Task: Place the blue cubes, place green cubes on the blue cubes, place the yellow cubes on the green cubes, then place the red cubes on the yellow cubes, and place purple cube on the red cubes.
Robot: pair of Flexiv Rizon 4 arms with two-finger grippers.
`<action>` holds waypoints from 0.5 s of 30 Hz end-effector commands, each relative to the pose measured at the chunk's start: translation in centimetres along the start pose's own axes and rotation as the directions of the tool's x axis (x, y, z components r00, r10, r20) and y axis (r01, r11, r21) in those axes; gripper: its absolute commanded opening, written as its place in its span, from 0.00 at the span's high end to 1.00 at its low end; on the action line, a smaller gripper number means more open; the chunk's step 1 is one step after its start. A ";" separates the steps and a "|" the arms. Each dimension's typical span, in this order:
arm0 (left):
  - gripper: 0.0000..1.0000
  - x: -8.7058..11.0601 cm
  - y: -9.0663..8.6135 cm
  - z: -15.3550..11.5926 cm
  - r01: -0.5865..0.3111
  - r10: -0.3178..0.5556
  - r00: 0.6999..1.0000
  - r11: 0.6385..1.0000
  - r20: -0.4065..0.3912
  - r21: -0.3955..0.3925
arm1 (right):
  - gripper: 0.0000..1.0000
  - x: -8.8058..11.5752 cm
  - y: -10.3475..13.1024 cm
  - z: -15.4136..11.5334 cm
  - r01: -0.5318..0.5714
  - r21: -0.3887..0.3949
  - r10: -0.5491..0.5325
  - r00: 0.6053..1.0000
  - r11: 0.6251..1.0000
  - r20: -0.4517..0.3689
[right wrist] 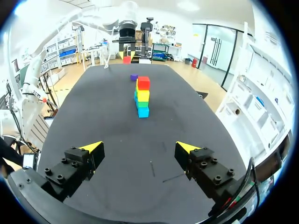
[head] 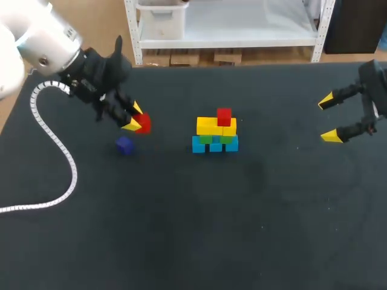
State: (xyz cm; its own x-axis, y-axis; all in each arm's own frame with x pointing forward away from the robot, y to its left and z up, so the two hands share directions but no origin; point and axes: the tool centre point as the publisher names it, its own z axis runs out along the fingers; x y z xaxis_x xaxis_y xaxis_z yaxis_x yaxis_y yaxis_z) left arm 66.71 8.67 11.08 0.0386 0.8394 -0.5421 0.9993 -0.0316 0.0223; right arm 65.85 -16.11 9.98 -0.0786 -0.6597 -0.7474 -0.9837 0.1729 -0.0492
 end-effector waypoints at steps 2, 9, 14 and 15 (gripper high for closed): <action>1.00 -1.5 0.6 0.1 -0.003 0.001 0.999 0.999 -0.040 -0.037 | 0.00 0.1 -0.1 0.1 0.001 -0.001 -0.001 1.000 1.000 0.003; 1.00 -3.7 2.3 0.9 -0.008 0.006 0.999 1.000 -0.045 -0.030 | 0.00 0.1 -0.1 0.1 0.001 -0.001 -0.001 1.000 1.000 0.003; 1.00 -5.3 3.3 1.8 -0.044 0.043 0.996 0.999 -0.072 -0.010 | 0.00 0.1 -0.1 0.1 0.001 -0.001 -0.001 1.000 1.000 0.003; 1.00 -5.6 3.4 2.0 -0.050 0.049 0.996 0.999 -0.070 -0.011 | 0.00 0.1 -0.1 0.1 0.001 -0.001 -0.001 1.000 1.000 0.003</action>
State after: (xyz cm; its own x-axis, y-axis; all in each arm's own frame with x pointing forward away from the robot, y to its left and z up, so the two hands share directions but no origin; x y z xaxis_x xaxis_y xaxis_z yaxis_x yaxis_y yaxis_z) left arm 68.58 4.16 12.56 0.0855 0.8578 -0.5069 0.9948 -0.0453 0.0911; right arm 65.85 -16.12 9.98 -0.0786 -0.6596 -0.7475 -0.9837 0.1729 -0.0491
